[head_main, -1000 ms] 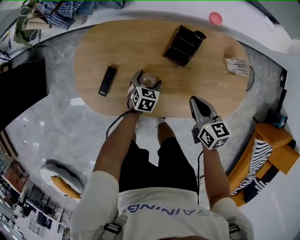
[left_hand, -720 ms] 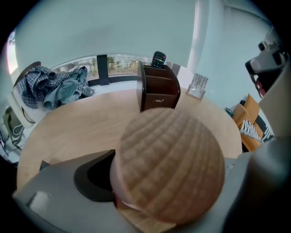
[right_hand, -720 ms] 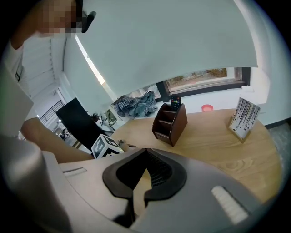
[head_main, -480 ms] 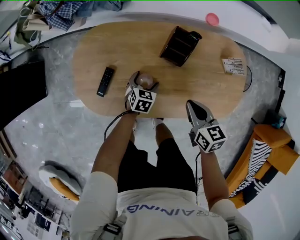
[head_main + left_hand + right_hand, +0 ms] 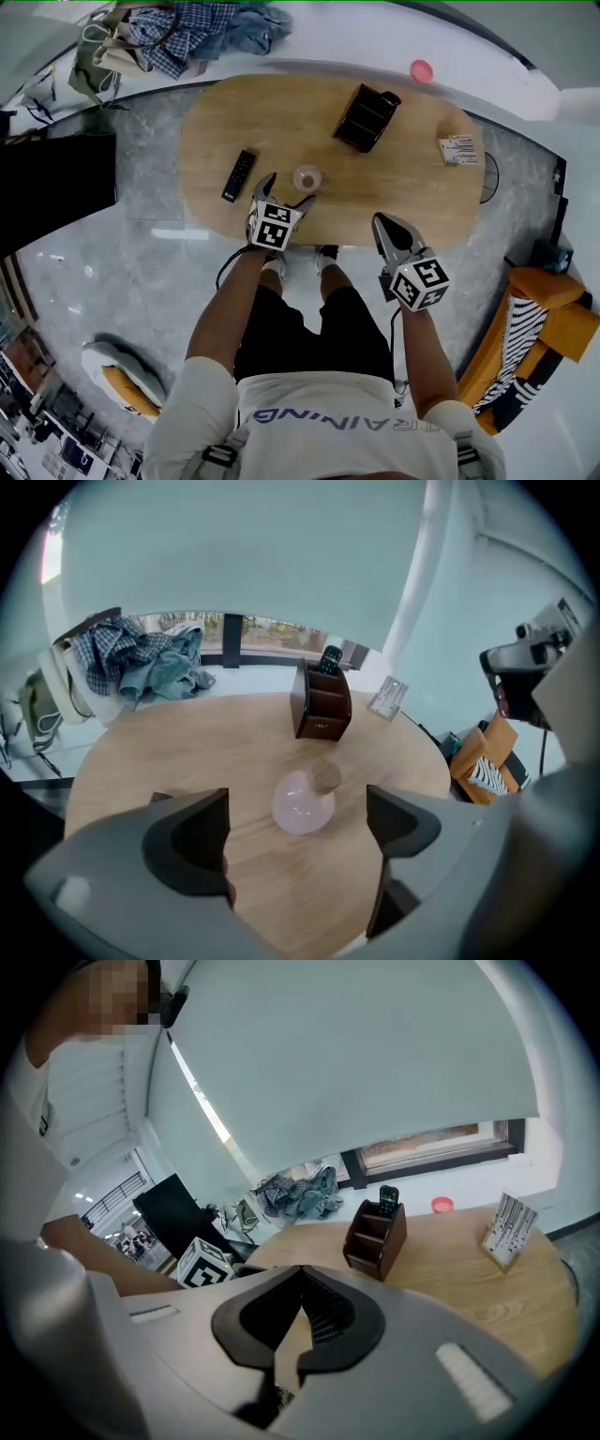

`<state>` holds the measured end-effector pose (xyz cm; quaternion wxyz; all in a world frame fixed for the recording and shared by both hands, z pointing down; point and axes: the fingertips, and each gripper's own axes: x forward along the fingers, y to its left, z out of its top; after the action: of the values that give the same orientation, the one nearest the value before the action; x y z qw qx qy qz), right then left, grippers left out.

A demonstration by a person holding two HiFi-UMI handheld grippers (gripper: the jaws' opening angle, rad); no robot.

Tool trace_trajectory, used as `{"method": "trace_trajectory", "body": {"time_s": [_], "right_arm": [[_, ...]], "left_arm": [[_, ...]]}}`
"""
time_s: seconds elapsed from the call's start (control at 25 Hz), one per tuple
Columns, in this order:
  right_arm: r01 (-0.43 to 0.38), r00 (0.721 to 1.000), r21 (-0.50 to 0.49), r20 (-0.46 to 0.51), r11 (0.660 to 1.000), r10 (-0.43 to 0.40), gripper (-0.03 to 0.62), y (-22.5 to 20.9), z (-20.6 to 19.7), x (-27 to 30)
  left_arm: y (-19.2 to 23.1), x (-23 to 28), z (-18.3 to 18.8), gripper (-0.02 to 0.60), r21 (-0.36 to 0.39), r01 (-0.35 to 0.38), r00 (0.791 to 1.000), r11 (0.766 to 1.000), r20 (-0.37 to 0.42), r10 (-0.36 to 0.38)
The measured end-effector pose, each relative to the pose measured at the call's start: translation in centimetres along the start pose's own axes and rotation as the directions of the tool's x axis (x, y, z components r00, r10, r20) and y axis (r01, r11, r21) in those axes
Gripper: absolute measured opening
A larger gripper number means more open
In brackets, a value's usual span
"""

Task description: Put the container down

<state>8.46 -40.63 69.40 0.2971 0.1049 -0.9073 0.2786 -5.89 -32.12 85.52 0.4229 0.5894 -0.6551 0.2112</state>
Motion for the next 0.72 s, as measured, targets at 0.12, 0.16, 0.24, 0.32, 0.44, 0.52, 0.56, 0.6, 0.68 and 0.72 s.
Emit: {"method": "trace_trajectory", "body": {"time_s": [0.12, 0.16, 0.24, 0.32, 0.44, 0.52, 0.56, 0.6, 0.68, 0.72], "right_arm": [[-0.005, 0.999, -0.021, 0.037, 1.000, 0.006, 0.014, 2.4, 2.1, -1.0], [-0.005, 0.999, -0.029, 0.051, 1.000, 0.007, 0.014, 3.2, 2.9, -1.3], [-0.005, 0.997, -0.042, 0.077, 0.999, 0.008, 0.014, 4.8, 4.2, -2.0], [-0.005, 0.995, -0.052, 0.096, 0.999, 0.010, 0.014, 6.4, 5.4, -2.8], [-0.008, 0.993, -0.081, 0.121, 0.997, 0.018, 0.014, 9.1, 7.3, -4.0], [-0.010, 0.989, -0.106, 0.145, 0.994, 0.025, 0.014, 10.9, 9.1, -4.9], [-0.009, 0.987, -0.119, 0.159, 0.993, 0.028, 0.014, 11.7, 10.1, -5.4], [-0.009, 0.984, -0.132, 0.174, 0.991, 0.032, 0.014, 12.5, 11.1, -5.8], [-0.011, 0.978, -0.162, 0.202, 0.987, 0.044, 0.014, 14.2, 13.4, -6.7], [-0.012, 0.975, -0.177, 0.215, 0.984, 0.050, 0.014, 15.0, 14.4, -7.2]], "left_arm": [[-0.1, -5.3, 1.1, 0.444, -0.053, 0.045, 0.997, 0.998, 0.064, -0.041], [-0.2, -7.3, 1.9, 0.414, -0.080, 0.066, 0.993, 0.995, 0.104, -0.057], [-0.2, -11.6, 4.0, 0.348, -0.125, 0.084, 0.980, 0.989, 0.190, -0.059], [-0.2, -15.8, 5.9, 0.286, -0.142, 0.071, 0.964, 0.987, 0.262, -0.032], [-0.1, -22.1, 8.4, 0.222, -0.134, 0.027, 0.942, 0.991, 0.335, 0.019], [0.1, -26.3, 10.0, 0.153, -0.125, -0.009, 0.925, 0.992, 0.376, 0.055], [0.1, -28.3, 10.7, 0.129, -0.122, -0.023, 0.915, 0.992, 0.396, 0.070], [0.2, -30.1, 11.5, 0.117, -0.124, -0.036, 0.906, 0.992, 0.416, 0.085], [0.4, -33.6, 12.9, 0.091, -0.138, -0.057, 0.884, 0.989, 0.453, 0.114], [0.3, -35.2, 13.6, 0.082, -0.147, -0.062, 0.872, 0.987, 0.473, 0.125]]}}
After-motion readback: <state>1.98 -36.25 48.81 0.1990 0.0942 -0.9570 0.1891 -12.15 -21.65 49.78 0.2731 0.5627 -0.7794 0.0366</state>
